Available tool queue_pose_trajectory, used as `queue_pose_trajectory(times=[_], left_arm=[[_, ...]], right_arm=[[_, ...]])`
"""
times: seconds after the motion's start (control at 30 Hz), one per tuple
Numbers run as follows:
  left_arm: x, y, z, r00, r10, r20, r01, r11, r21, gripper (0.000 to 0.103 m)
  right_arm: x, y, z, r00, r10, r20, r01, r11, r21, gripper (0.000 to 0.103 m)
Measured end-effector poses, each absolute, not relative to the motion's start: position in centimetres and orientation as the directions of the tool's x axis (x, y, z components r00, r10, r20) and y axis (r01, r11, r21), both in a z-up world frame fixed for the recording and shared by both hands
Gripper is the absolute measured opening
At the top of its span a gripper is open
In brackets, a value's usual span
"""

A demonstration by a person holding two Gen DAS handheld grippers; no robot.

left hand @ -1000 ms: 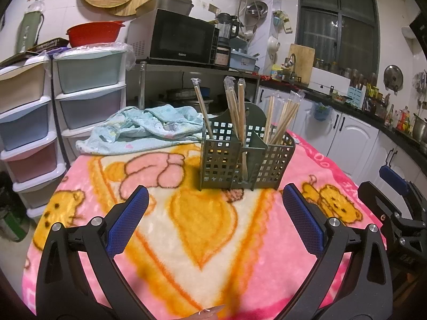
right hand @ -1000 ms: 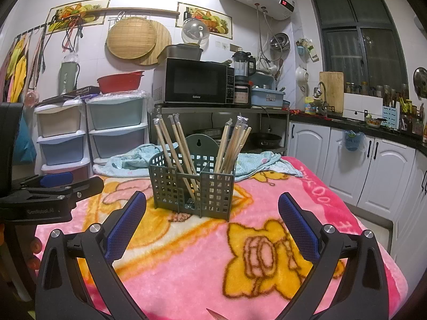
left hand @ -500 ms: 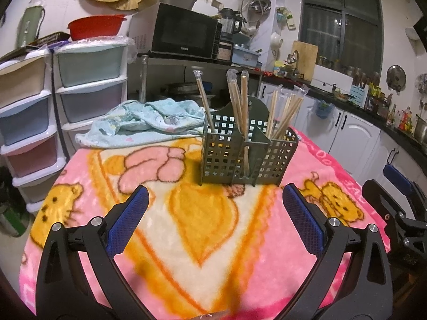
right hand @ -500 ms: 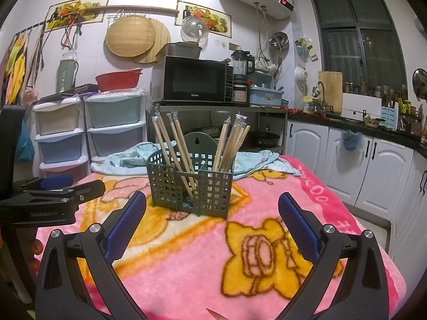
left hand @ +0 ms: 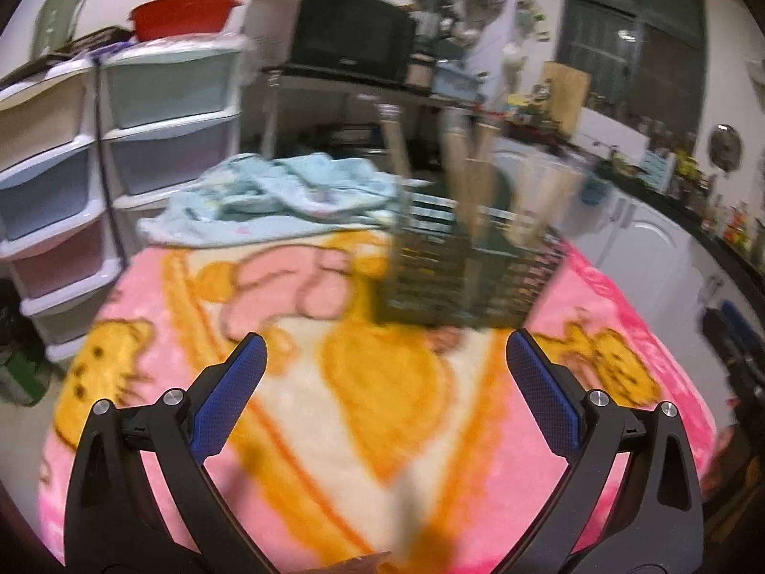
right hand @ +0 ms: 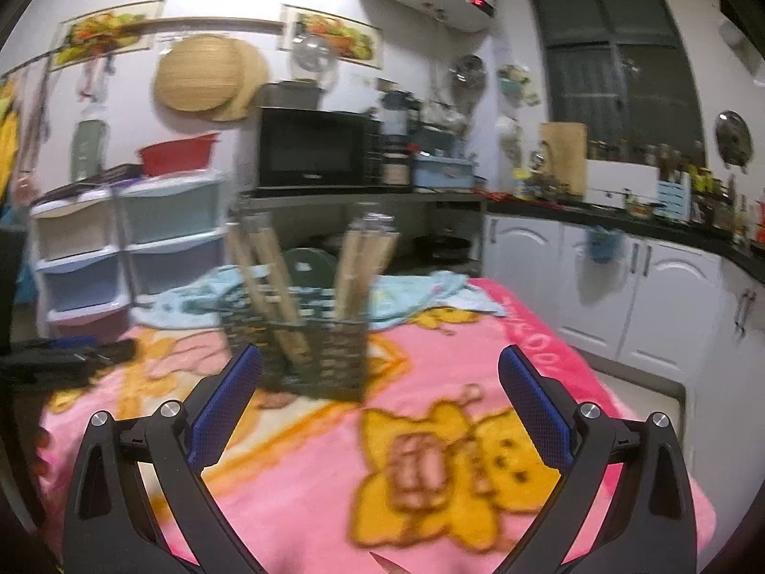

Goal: Organize utensils

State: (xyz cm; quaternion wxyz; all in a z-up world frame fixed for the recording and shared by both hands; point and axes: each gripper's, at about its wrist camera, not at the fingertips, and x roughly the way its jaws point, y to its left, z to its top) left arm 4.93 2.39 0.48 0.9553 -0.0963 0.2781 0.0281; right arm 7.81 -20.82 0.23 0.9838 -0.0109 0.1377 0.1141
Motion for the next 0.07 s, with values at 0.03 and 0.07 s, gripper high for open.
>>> queue_pose_trajectory(times=[0.03,0.07], left_arm=[[5.9,3.8,0.6,0.832,0.033,-0.554,-0.141,0.978,-0.154,0.092],[7.1,5.6,0.6,0.811,0.081,-0.579,-0.193,0.972,-0.134,0.092]], right_arm=[[9.3,-21.8,0.3,0.933,0.185,-0.309,-0.192,0.981,0.007,0.096],[10.8,-22.8,0.2,0.923,0.16,-0.35,-0.167,0.986,0.011,0.096]])
